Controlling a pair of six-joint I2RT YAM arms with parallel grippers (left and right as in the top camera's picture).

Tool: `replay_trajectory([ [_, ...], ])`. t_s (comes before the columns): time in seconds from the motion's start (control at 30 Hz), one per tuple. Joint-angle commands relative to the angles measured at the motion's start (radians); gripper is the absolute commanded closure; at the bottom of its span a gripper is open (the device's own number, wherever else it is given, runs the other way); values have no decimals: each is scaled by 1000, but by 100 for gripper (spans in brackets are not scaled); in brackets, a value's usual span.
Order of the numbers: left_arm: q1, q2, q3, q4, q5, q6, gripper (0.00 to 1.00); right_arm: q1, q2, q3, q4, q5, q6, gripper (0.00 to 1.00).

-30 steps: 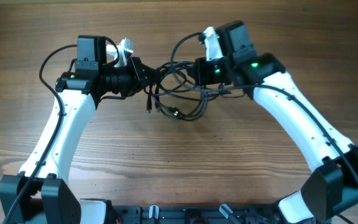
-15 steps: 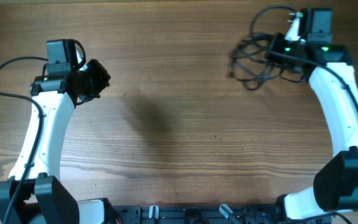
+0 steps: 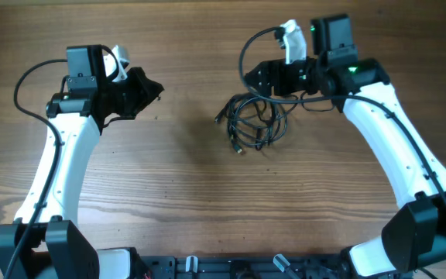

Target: Untangle cables

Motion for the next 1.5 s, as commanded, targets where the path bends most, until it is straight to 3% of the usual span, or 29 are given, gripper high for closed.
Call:
replay_trajectory([
  [0.0, -64, -3, -8, 24, 42, 22, 94, -19, -28, 20, -7, 200, 150, 25],
  [0.07, -126, 10, -8, 58, 23, 19, 93, -55, -28, 19, -24, 294, 261, 24],
  [0.17, -234, 37, -8, 124, -24, 1, 92, -136, -28, 20, -34, 301, 316, 25],
  [0.37, -482, 130, -8, 244, -91, -34, 84, -290, -28, 19, -37, 221, 328, 25],
  [0.57, -632, 245, -8, 279, -157, -34, 81, -312, -28, 19, -37, 210, 306, 24],
  [0.73, -689, 328, -8, 326, -248, -69, 78, -312, -28, 19, -41, 202, 301, 23],
  [0.97, -720, 371, -8, 375, -251, -90, 80, -312, -26, 19, -48, 203, 287, 23],
  [1.13, -739, 371, -8, 372, -251, -90, 87, -311, -24, 19, -35, 203, 296, 23],
  [1.47, -764, 371, -8, 375, -270, -90, 85, -311, -24, 19, -48, 203, 299, 23],
])
